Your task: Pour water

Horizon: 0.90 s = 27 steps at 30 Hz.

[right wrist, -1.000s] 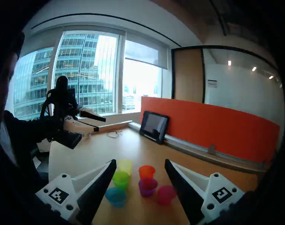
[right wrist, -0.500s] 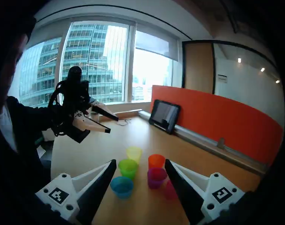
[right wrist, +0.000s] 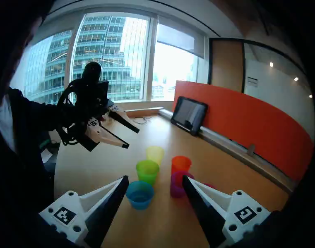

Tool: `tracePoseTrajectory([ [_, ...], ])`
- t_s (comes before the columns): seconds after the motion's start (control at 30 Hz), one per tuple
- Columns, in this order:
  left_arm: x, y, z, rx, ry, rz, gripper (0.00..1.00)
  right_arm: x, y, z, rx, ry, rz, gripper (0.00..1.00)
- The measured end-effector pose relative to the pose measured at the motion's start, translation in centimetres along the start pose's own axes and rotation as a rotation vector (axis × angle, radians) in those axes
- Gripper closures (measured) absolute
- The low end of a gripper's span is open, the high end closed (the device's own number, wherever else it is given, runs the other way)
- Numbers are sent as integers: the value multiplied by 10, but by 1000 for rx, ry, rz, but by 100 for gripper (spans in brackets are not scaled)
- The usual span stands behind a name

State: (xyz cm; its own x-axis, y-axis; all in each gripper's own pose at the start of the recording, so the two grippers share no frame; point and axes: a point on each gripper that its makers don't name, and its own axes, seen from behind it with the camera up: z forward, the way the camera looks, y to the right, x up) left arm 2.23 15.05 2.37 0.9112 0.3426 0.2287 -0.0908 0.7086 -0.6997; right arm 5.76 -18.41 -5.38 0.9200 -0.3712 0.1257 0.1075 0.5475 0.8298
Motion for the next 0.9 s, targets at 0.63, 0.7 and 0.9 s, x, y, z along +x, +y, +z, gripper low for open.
tracePoseTrajectory([
  [0.63, -53, 19, 26, -60, -121, 0, 2, -45, -20, 18, 53, -87, 0, 0],
  [0.7, -59, 20, 29, -67, -138, 0, 2, -49, -21, 20, 56, -94, 1, 0],
  [0.9, -73, 20, 40, -81, -188, 4, 2, -54, -23, 25, 66, -105, 4, 0],
])
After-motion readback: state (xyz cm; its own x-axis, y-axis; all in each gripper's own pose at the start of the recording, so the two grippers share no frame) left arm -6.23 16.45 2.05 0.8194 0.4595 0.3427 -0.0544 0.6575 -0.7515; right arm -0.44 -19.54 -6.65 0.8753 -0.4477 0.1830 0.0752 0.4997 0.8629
